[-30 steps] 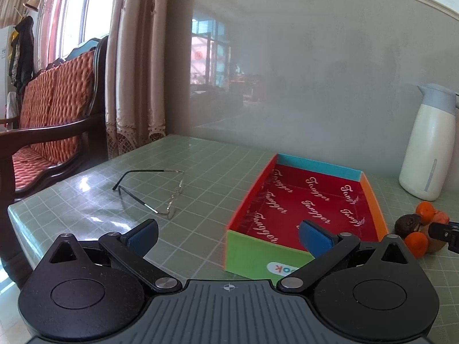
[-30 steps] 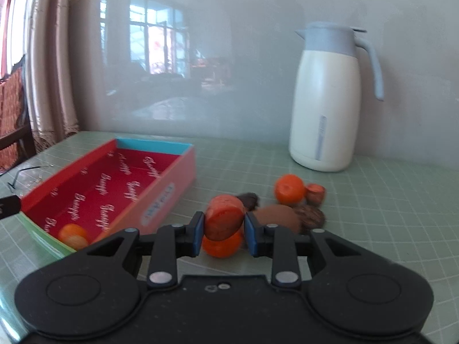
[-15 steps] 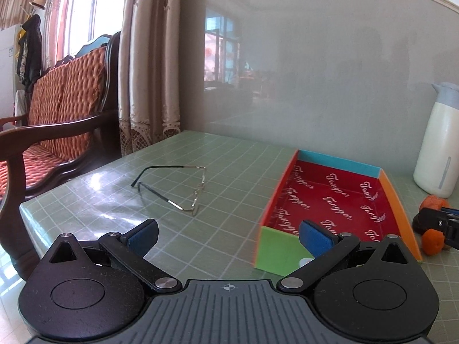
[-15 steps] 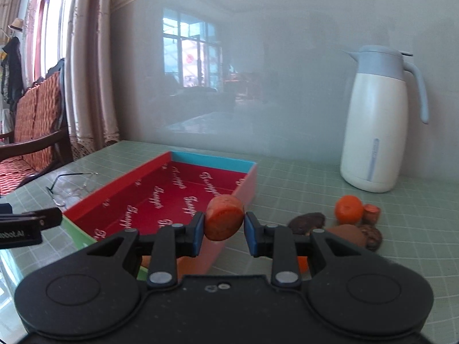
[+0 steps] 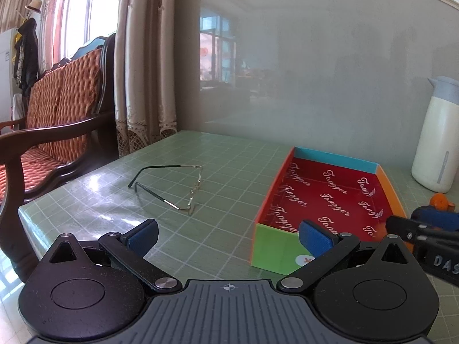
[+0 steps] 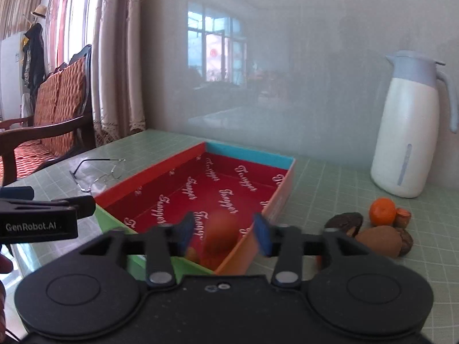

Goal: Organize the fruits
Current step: 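Lower the orange piece into the red box and open the right gripper, then reach the left gripper to the mandarin and close on it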

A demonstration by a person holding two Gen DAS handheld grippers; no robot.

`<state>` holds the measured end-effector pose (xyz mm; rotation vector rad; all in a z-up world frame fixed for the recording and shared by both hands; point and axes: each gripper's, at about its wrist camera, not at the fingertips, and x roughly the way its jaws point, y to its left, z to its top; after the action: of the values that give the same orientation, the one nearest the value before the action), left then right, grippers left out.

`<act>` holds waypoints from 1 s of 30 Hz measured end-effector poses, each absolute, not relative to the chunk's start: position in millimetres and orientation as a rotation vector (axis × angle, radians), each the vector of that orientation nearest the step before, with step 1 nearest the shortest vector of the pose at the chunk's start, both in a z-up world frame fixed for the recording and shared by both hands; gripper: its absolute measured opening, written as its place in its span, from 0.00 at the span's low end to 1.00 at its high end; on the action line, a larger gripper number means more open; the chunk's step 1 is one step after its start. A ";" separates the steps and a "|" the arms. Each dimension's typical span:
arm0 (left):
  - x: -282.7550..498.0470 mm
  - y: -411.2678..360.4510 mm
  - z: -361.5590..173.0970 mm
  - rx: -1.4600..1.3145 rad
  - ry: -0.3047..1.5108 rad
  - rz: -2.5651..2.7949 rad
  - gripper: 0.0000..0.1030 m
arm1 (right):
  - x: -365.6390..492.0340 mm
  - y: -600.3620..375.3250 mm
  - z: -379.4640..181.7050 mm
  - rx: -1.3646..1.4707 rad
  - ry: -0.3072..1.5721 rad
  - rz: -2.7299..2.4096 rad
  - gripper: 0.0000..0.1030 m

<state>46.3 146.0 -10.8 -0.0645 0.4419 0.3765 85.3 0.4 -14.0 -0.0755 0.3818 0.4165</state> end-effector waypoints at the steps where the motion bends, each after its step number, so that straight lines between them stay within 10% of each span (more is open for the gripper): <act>1: 46.5 144.8 -10.7 -0.062 0.442 0.375 1.00 | 84.6 -3.2 -11.9 -0.059 0.373 0.408 0.56; 30: 60.6 33.5 -4.9 -0.008 0.346 0.112 1.00 | 87.8 -183.4 -22.0 0.109 0.369 -0.069 0.67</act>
<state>60.6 33.5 -4.9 -0.0082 0.3459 0.1116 87.8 -183.4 -22.0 0.1091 0.3694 -0.0695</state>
